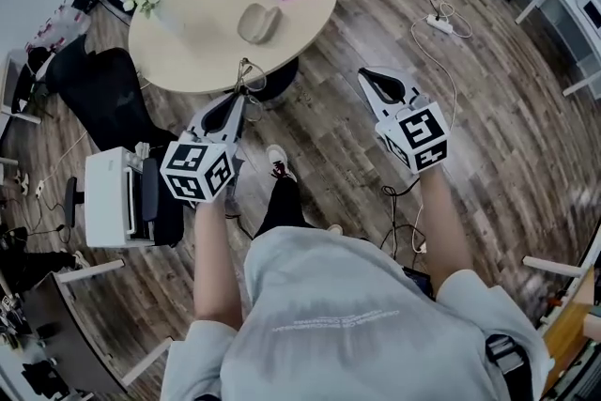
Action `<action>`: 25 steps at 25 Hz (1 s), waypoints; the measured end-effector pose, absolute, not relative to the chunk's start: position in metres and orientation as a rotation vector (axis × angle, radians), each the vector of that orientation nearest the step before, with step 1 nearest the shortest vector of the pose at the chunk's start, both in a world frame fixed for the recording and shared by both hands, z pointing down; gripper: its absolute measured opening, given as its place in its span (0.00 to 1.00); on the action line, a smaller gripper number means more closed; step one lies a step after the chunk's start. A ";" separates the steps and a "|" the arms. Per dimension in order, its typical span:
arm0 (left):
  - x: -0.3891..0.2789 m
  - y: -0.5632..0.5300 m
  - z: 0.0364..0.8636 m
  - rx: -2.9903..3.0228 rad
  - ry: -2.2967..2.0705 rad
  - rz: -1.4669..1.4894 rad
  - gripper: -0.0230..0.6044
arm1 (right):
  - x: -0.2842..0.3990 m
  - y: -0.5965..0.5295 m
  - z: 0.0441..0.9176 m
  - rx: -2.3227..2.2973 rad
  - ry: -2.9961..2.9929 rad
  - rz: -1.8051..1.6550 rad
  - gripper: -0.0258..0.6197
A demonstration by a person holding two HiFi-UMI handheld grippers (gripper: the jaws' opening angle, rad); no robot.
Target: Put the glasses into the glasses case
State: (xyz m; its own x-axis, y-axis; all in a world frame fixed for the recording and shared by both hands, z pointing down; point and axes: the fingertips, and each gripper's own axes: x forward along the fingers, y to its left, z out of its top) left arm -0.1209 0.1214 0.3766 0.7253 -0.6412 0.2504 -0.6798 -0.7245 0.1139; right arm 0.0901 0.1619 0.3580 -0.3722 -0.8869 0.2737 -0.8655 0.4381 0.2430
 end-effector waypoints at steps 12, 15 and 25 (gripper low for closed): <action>-0.121 -0.092 0.392 2.719 -0.957 0.301 0.07 | 0.074 -0.028 0.367 1.475 -2.310 -0.017 0.04; -0.124 -0.139 0.393 2.708 -0.941 0.301 0.07 | 0.070 -0.073 0.367 1.481 -2.302 0.006 0.04; -0.102 -0.249 0.425 2.663 -0.849 0.350 0.07 | 0.080 -0.171 0.390 1.503 -2.233 0.128 0.04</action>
State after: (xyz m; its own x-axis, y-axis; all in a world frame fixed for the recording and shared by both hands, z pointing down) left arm -0.1022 -0.2488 0.4253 0.7929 -0.5156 0.3248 -0.5948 -0.7706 0.2288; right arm 0.0802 -0.1706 0.3903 -0.3101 -0.8584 0.4086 -0.8996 0.4040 0.1659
